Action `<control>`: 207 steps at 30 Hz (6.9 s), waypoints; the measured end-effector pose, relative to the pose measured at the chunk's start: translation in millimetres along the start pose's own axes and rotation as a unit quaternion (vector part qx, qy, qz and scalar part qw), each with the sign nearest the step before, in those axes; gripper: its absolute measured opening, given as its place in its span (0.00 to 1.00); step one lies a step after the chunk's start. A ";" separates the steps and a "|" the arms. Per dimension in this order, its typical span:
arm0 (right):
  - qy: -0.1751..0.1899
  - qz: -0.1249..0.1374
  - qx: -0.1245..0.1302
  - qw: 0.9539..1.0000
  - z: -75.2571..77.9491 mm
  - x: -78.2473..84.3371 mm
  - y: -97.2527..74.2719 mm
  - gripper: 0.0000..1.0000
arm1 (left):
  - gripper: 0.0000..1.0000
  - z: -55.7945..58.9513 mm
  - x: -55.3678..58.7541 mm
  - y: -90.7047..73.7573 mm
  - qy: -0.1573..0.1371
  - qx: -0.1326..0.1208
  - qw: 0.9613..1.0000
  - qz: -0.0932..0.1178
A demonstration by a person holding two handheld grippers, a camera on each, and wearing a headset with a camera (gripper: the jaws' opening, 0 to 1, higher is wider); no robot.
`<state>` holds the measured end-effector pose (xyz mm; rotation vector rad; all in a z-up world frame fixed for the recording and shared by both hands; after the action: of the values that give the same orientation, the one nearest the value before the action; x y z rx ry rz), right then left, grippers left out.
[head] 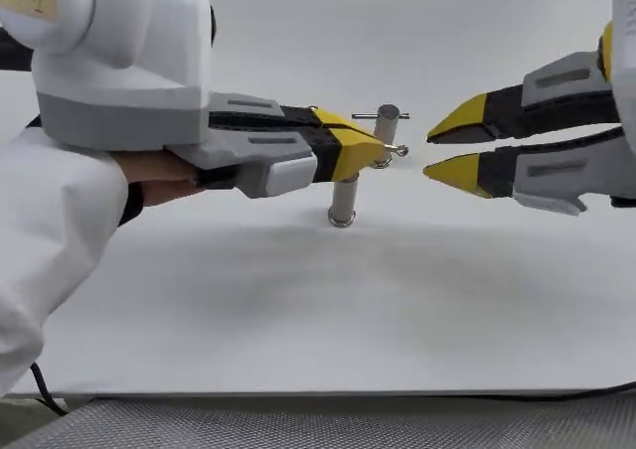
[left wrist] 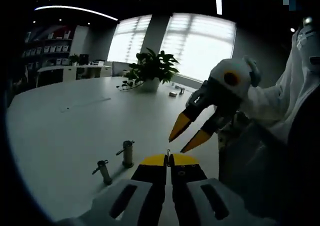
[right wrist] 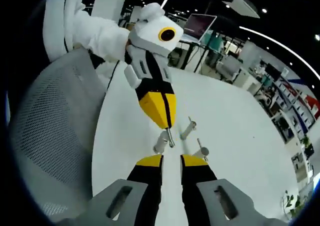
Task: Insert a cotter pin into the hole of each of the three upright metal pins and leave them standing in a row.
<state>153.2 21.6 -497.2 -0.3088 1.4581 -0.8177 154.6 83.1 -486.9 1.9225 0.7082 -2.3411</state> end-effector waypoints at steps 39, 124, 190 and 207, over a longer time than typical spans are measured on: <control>0.048 0.021 -0.116 0.992 -32.5 1.7 11.8 0.00 | 0.00 32.6 8.3 1.0 0.139 0.095 0.985 -0.022; -0.003 -0.057 -0.118 0.991 -10.1 11.1 66.9 0.15 | 0.57 -24.5 64.4 -16.2 0.099 0.028 0.992 -0.068; 0.040 -0.090 -0.053 0.994 65.4 61.7 13.2 0.07 | 0.95 -36.7 99.9 -58.6 0.013 -0.098 0.991 -0.095; 0.045 -0.083 -0.059 0.994 69.4 65.4 22.3 0.07 | 0.96 -34.9 102.8 -62.2 0.005 -0.102 0.989 -0.106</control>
<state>219.8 -25.2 -551.6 -0.4930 1.5846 -0.8887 143.6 178.0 -567.6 1.8551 1.1582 -2.2632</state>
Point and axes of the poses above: the centre of the closed fingertips' face, and the gripper's own axes: y roughly forward along the fingers, z roughly to its right, x roughly out of its underside, the point moved 2 cm from there along -y, roughly backward along the fingers, and after that the axes turned 7 degrees about y, right-handed, at the moved point
